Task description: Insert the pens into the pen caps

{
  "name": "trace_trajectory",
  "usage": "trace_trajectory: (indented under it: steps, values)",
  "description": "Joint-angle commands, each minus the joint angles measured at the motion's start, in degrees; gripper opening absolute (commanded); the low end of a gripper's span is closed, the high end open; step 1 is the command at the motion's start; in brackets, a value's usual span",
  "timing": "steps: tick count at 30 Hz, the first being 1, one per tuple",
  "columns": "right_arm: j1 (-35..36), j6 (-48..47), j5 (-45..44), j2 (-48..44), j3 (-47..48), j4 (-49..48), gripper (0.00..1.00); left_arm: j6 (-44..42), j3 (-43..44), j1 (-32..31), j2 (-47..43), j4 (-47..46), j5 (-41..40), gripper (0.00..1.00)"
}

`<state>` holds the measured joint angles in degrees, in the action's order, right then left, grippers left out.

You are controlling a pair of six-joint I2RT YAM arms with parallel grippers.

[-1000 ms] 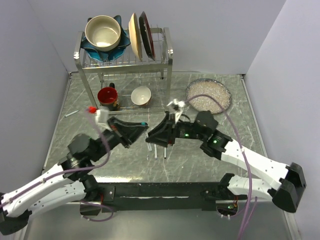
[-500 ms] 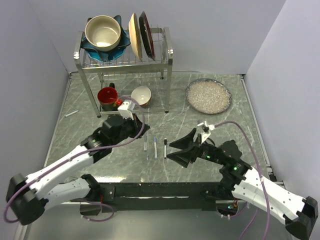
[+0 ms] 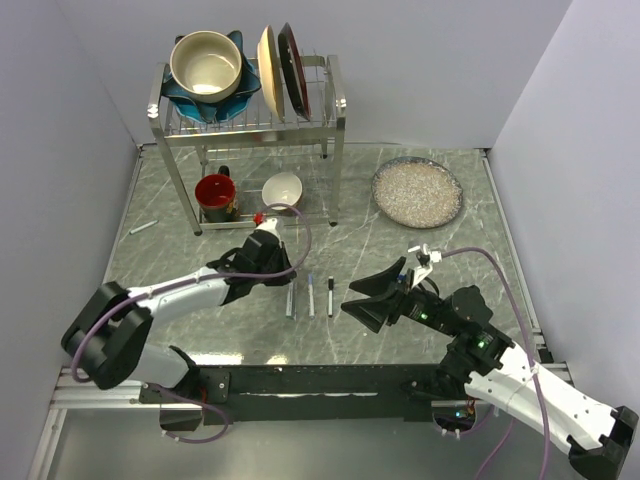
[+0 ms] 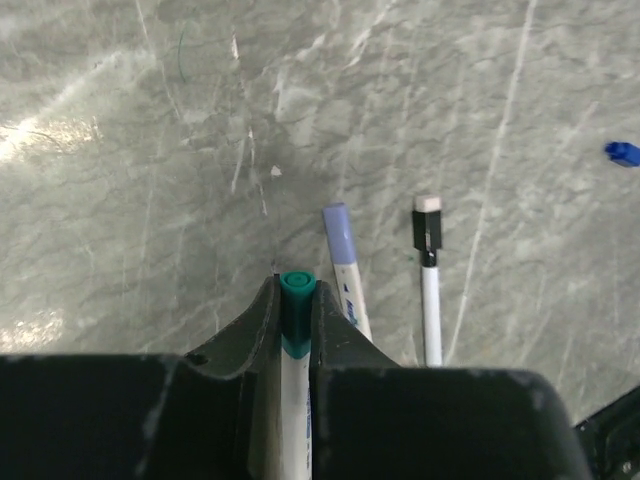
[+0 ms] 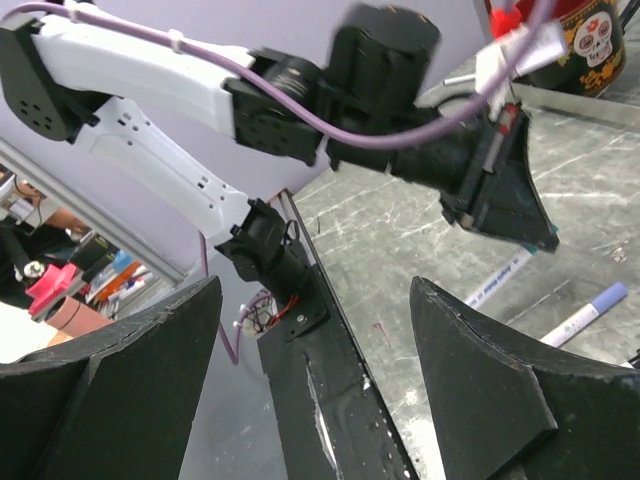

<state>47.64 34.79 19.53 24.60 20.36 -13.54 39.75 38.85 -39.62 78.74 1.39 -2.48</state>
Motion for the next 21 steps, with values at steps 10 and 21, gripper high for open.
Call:
trace_trajectory:
  steps: [10, 21]
  values:
    - [0.4, 0.9, -2.1, -3.2, 0.6, 1.1, 0.84, 6.0, 2.4, 0.8, 3.2, 1.9, -6.0, 0.52]
    - [0.3, 0.2, -3.0, -6.4, 0.3, 2.7, 0.85, 24.8, 9.3, 12.1, -23.7, 26.6, -25.7, 0.83]
